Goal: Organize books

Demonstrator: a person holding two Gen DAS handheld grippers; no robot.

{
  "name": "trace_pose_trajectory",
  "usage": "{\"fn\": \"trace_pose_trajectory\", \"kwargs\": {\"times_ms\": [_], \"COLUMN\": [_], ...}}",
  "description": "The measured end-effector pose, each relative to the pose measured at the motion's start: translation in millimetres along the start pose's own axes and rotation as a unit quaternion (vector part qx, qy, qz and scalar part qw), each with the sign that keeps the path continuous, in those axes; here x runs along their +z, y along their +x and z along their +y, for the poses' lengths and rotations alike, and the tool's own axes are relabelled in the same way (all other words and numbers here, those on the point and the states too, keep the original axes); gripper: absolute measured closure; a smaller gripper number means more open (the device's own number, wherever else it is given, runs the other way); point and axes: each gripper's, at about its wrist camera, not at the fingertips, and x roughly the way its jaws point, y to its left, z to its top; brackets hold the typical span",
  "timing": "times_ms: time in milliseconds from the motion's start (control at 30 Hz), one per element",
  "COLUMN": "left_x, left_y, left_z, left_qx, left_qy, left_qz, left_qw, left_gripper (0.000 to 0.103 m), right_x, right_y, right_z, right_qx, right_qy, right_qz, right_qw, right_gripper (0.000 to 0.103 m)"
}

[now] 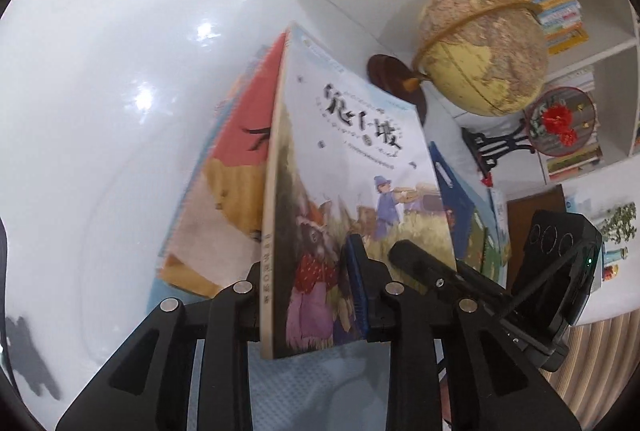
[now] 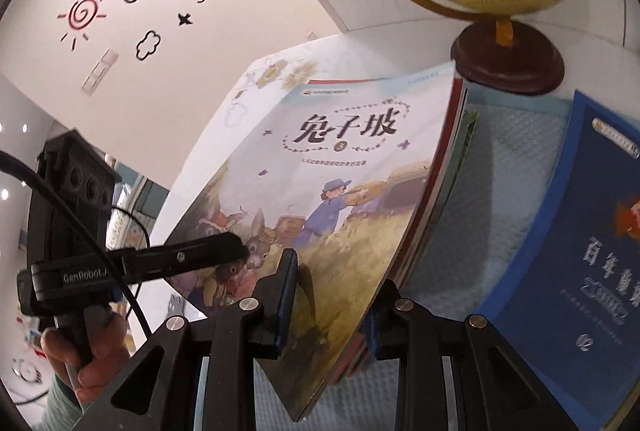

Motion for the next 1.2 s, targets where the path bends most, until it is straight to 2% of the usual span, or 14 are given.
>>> {"fn": "trace_pose_trajectory", "kwargs": {"times_ms": [200,367,500,567,633,667,700,833,967,1033,1133,1200], "left_x": [7,14,20,24,24,23,21,1,-27,-50,-86,-110], "left_y": [-3,-5,-4,-3,-4,-5,-9,-30,-35,-26,4,34], "left_z": [22,24,28,27,28,27,27,23,-12,-41,-94,-136], "left_qx": [0.016,0.035,0.027,0.027,0.029,0.035,0.043,0.092,0.136,0.123,0.063,0.026], "left_qy": [-0.032,-0.026,-0.031,-0.029,-0.03,-0.031,-0.031,-0.019,0.042,0.074,0.106,0.127], "left_qz": [-0.016,-0.045,-0.064,-0.072,-0.078,-0.08,-0.088,-0.125,-0.129,-0.114,-0.065,-0.025], "left_qw": [0.9992,0.998,0.9971,0.9966,0.9961,0.9957,0.9947,0.9878,0.9813,0.9831,0.9902,0.9912], "left_gripper": [0.078,0.078,0.078,0.078,0.078,0.078,0.078,0.078,0.078,0.078,0.078,0.078], "right_x": [-10,-13,-16,-18,-21,-22,-25,-48,-85,-107,-139,-158], "right_y": [5,6,5,4,2,0,-4,-35,-87,-121,-169,-204], "right_z": [9,14,20,22,27,29,30,9,-24,-52,-102,-139], "right_qx": [-0.019,-0.038,-0.06,-0.066,-0.064,-0.067,-0.075,-0.081,-0.124,-0.153,-0.198,-0.222], "right_qy": [0.01,0.014,0.012,0.011,0.002,-0.008,-0.02,-0.027,-0.036,-0.018,0.035,0.082], "right_qz": [-0.009,-0.02,-0.026,-0.02,-0.013,-0.011,-0.011,0.005,0.005,0.0,-0.01,-0.024], "right_qw": [1.0,0.999,0.998,0.998,0.998,0.998,0.997,0.996,0.992,0.988,0.98,0.971], "right_gripper": [0.075,0.075,0.075,0.07,0.061,0.053,0.05,0.05,0.049,0.049,0.049,0.049]}}
